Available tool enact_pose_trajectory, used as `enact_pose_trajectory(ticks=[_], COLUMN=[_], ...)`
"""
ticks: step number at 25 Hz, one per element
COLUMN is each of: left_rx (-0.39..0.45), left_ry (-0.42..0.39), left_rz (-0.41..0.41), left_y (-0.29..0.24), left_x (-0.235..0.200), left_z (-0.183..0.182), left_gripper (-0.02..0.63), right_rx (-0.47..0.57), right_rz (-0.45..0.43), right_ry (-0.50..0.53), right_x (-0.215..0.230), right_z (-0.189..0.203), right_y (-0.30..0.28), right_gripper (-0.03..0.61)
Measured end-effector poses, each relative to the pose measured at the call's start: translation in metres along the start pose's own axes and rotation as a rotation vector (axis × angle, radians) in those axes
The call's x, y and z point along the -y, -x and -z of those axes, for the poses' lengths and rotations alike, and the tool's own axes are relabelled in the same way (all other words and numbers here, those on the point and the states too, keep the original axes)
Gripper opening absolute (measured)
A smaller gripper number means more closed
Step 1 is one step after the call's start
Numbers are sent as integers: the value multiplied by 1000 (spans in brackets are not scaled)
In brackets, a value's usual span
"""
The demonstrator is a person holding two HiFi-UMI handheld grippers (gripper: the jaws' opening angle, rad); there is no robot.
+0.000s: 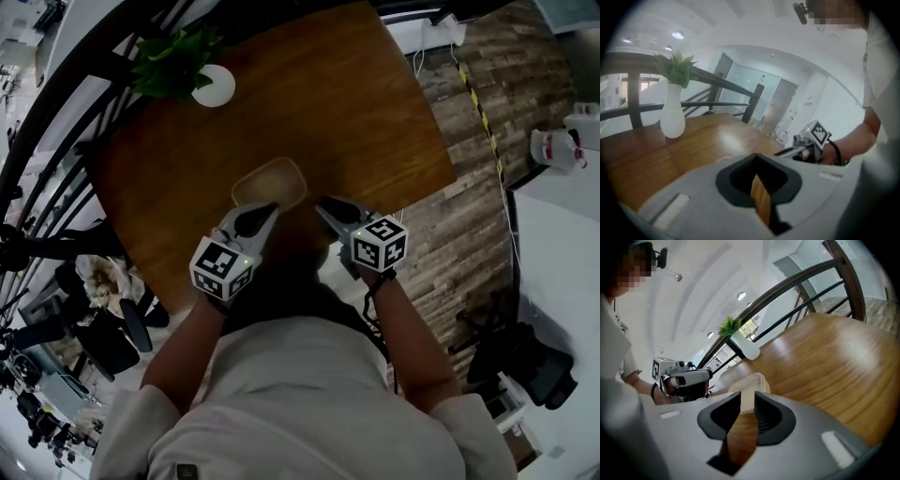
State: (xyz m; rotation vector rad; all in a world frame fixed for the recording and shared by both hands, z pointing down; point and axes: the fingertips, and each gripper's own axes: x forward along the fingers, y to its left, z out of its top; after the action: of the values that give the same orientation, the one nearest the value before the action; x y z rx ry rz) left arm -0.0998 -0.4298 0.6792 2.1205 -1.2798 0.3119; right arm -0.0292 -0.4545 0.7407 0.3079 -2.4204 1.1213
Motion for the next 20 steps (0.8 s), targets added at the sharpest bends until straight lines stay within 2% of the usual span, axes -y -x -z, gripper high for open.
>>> enact_pose_trajectory(ticks=[9,20], left_rx=[-34,-53], left_ry=[8,23], left_rz=[26,12], left_y=[-16,-23], left_x=[-16,-30], left_z=[11,25], left_gripper=[3,3], right_rx=[-55,-72], right_rz=[-56,-90], right_ry=[-101,-188], right_x=[27,45], right_z=[25,34], right_y=[-26,-45], right_gripper=[87,71])
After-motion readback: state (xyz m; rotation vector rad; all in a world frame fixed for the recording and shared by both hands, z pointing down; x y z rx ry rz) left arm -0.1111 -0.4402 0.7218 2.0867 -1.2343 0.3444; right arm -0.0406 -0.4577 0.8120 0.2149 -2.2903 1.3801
